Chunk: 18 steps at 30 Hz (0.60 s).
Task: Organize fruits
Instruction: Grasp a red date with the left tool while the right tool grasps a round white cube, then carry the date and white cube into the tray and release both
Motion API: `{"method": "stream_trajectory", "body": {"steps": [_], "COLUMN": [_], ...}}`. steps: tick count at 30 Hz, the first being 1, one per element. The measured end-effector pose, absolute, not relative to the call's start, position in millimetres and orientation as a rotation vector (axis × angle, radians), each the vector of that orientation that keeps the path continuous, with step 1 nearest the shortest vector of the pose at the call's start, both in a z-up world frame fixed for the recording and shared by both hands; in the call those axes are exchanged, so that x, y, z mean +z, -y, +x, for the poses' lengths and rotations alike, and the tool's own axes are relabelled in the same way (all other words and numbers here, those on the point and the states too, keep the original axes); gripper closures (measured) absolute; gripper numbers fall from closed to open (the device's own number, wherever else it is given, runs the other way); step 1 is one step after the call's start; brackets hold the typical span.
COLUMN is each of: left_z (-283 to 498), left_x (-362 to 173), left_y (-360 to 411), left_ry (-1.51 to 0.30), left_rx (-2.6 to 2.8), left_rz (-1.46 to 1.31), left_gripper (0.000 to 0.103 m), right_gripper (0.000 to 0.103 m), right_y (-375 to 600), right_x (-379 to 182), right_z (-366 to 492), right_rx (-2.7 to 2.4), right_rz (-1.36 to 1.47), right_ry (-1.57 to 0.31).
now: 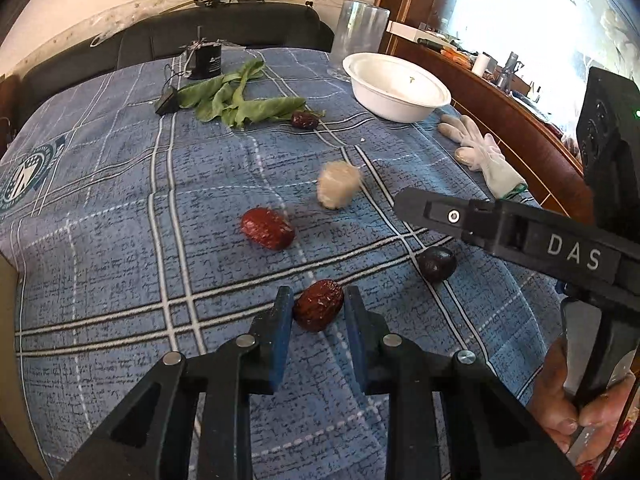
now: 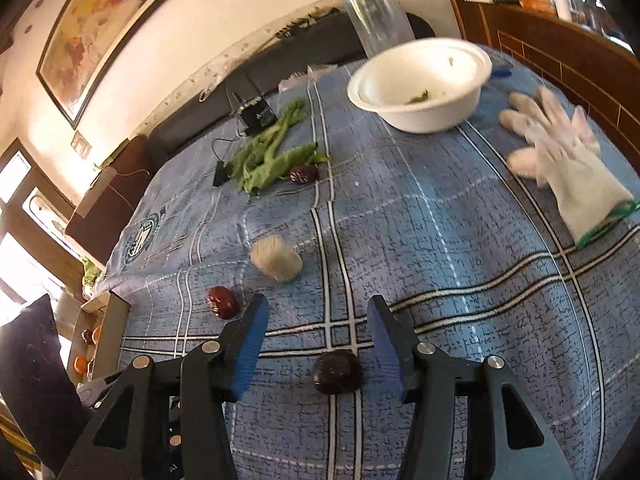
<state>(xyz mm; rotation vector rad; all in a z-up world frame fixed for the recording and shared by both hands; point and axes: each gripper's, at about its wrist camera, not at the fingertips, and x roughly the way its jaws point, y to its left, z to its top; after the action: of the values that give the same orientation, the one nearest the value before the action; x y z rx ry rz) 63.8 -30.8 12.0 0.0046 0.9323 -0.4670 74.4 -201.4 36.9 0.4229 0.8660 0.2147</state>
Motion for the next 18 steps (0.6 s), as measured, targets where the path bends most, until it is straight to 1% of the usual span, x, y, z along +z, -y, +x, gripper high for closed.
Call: {"method": "stream_trajectory", "body": {"steps": [4,14,15,16,17,18], "left_z": [63.1,68.0,68.4,68.9,69.5,70.4], "left_x": [11.5,10.6,10.7,10.7,10.7,10.9], "left_y": [18.1,8.5,8.0,7.6,6.8,6.1], "left_ry": [-0.941,-0.959,-0.959,-0.960,-0.960,-0.962], "left_rx": [-0.456,-0.486,-0.490,-0.494,-0.496,-0.499], "left_rz": [-0.029,-0.095,-0.099,-0.103,-0.108,-0.114], "left_gripper": [0.078,0.078,0.078,0.078,0.078,0.078], "right_gripper": [0.048,0.048,0.050,0.067,0.072,0.072], "right_y": [196.6,144.6,140.2,138.0,136.4,136.7], "right_x": [35.3,29.9,29.8,29.8,31.0,32.7], "right_z": [82.2,123.7,127.0,128.5,128.4,127.0], "right_rx": [0.184,0.141,0.138,0.131,0.122,0.123], "right_rz": [0.386,0.128,0.106,0.094,0.083,0.091], "right_ry": [-0.893,-0.949,-0.947,-0.948,-0.948,-0.945]}}
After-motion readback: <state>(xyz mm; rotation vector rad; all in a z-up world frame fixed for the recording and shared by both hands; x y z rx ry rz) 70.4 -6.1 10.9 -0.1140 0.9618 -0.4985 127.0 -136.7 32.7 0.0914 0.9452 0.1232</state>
